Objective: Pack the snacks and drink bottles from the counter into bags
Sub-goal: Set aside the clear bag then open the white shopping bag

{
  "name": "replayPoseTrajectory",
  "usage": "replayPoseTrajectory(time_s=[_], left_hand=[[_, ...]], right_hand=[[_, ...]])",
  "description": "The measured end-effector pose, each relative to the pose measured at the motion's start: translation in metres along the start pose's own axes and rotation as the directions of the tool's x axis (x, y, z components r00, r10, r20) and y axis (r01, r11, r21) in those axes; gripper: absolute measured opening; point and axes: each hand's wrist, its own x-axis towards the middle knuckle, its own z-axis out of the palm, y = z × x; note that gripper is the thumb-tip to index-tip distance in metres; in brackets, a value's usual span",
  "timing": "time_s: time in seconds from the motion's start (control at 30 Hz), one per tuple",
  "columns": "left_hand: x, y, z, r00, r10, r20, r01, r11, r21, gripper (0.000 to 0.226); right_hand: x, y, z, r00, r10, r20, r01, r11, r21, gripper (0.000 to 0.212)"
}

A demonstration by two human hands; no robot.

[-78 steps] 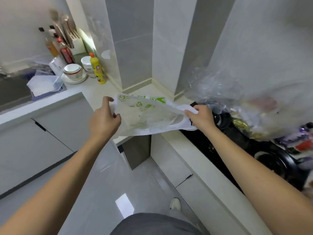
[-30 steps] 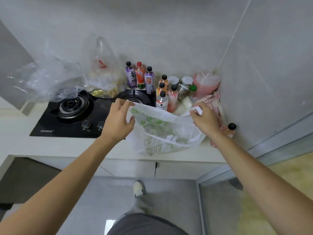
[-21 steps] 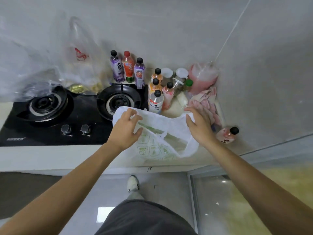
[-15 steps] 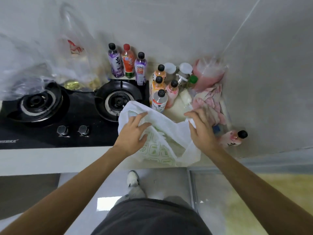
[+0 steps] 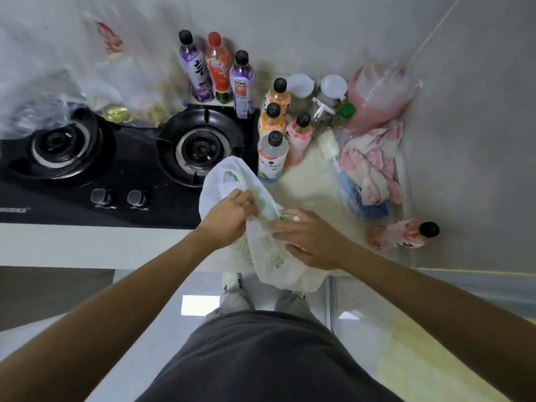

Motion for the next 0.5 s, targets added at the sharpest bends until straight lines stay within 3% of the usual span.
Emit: replayPoseTrajectory(time_s=[0.13, 0.23, 0.37, 0.5], left_hand=[[0.001, 0.002, -0.001, 1.000, -0.002, 0.015, 0.002, 1.000, 0.015, 0.032], [0.001, 0.003, -0.003, 0.999, 0.029, 0.023, -0.029, 0.999, 0.035, 0.032], [0.001, 0.007, -0.003, 0.996, 0.089, 0.021, -0.090, 0.993, 0.082, 0.026], [0.001, 0.003, -0.007, 0.993, 0.086, 0.086, -0.095, 0.990, 0.109, 0.021]], right_hand=[[-0.002, 0.001, 0.008, 0.993, -0.050, 0.106, 0.049, 0.999, 0.004, 0.050], [-0.001, 0.002, 0.013, 0.983, -0.064, 0.170, 0.074, 0.996, -0.055, 0.045], [-0.002, 0.009, 0.012, 0.981, -0.042, 0.190, 0.067, 0.990, -0.127, 0.034], [-0.003, 0.024, 0.008, 0.984, 0.049, 0.173, -0.012, 0.978, -0.206, 0.051]])
